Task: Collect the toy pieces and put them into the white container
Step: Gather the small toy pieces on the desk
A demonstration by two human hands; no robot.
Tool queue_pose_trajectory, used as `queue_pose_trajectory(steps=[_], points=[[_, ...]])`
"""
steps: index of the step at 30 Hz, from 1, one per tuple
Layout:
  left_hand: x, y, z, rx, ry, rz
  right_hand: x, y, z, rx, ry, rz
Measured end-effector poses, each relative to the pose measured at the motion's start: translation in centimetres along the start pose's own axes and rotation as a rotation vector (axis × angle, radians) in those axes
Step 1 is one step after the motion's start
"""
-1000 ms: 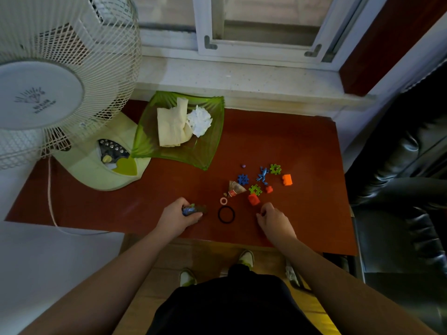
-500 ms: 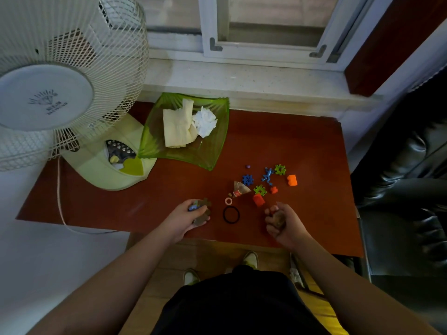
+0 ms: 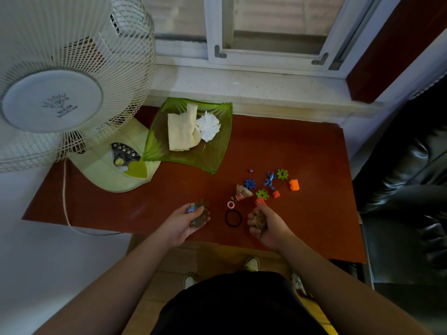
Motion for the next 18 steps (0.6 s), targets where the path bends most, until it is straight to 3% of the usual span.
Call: queue_pose_trajectory(steps=[7,11,14,18], points=[[0.8,0.0,-0.4,-0.002,0.013,-0.020,-0.9,0.2,0.1,0.016,0.074,0.012],[0.8,0.0,-0.5,0.004,0.008,-0.028,-1.0,-0.9,0.3,0.062,0.028,0.039],[0.3,-0.1,-0.5,0.007,0.001,-0.022,-0.8,-3.2,-0.1,0.149,0.025,-0.076],[-0.7,-0.2,-0.2,0.009,-0.019,-0.006,1.3,-6.8,-0.9,0.263,0.159,-0.245]])
Point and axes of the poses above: each hand's wrist, its own z-axis towards the middle knuckle, its own x-axis out of the back of the hand, y = z × x, the point moved 8 cm from there along z, towards the middle knuckle, and after that the axes turned 2 degrees about -x, right-handed, at the moved point
